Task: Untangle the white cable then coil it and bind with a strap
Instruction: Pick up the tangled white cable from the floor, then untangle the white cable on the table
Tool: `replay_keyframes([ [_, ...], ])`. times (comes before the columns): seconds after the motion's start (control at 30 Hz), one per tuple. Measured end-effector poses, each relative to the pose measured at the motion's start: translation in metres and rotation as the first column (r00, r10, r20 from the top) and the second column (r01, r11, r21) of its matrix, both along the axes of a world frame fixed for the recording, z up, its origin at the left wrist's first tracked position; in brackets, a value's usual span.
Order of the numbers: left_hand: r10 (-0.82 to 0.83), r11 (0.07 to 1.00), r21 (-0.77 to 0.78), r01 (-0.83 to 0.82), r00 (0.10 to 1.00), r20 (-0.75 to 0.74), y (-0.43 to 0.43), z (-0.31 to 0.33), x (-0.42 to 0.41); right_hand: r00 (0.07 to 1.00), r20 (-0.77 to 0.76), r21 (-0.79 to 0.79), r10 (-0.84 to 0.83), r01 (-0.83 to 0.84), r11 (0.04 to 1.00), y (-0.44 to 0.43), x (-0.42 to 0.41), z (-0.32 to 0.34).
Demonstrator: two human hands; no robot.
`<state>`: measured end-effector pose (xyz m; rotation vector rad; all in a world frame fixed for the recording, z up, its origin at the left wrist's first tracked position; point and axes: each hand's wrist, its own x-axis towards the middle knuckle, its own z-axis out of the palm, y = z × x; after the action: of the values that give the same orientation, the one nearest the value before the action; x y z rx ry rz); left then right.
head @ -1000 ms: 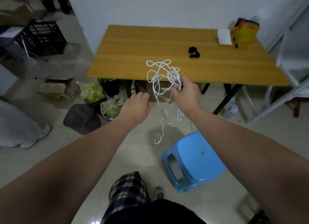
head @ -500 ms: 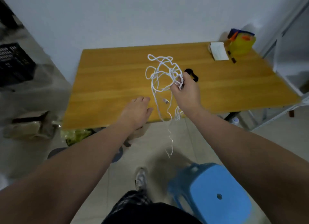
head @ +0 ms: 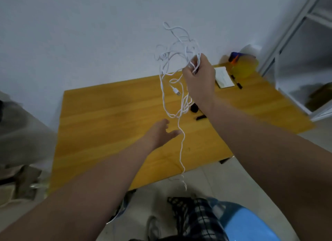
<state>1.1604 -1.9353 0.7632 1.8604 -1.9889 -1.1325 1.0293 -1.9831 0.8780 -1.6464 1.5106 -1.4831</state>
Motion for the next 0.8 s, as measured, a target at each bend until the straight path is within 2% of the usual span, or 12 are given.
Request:
replay_keyframes([
  [0.13,-0.009,0.997,0.076,0.015,0.997,-0.079,-0.025,-0.006,-0.024,1.0,0.008,-0.011,0.001,-0.001,1.0,-0.034,-0.007,0.003],
  [0.23,0.02,0.98,0.198,0.009,0.99,-0.142,-0.048,-0.016,-0.04,0.999,0.003,0.004,0.032,-0.032,0.999,-0.062,-0.019,-0.003],
  [0.3,0.071,0.96,0.279,-0.015,0.979,-0.19,-0.064,-0.028,-0.051,0.999,0.0,0.009,0.051,-0.051,0.999,-0.085,-0.031,-0.011],
  [0.4,0.202,0.947,0.292,-0.13,0.952,-0.229,-0.103,-0.033,-0.062,0.995,0.016,0.054,0.098,-0.099,0.994,-0.125,-0.061,-0.029],
  [0.47,0.308,0.94,0.234,-0.247,0.91,-0.278,-0.138,-0.022,-0.063,0.99,0.04,0.118,0.133,-0.136,0.984,-0.152,-0.085,-0.042],
  [0.53,0.399,0.917,0.104,-0.386,0.866,-0.301,-0.177,-0.004,-0.062,0.985,0.078,0.202,0.153,-0.166,0.965,-0.179,-0.108,-0.05],
  [0.63,0.53,0.767,-0.095,-0.634,0.71,-0.464,-0.231,0.032,-0.068,0.961,0.158,0.31,0.225,-0.264,0.913,-0.213,-0.133,-0.053],
  [0.7,0.506,0.672,-0.118,-0.731,0.569,-0.649,-0.259,0.062,-0.078,0.921,0.278,0.398,0.272,-0.368,0.84,-0.229,-0.141,-0.055],
  [0.73,0.452,0.639,-0.164,-0.751,0.539,-0.711,-0.27,0.075,-0.084,0.903,0.329,0.435,0.276,-0.404,0.805,-0.236,-0.143,-0.058],
  [0.8,0.332,0.567,-0.351,-0.745,0.597,-0.73,-0.285,0.092,-0.09,0.881,0.357,0.482,0.311,-0.459,0.746,-0.245,-0.145,-0.063],
])
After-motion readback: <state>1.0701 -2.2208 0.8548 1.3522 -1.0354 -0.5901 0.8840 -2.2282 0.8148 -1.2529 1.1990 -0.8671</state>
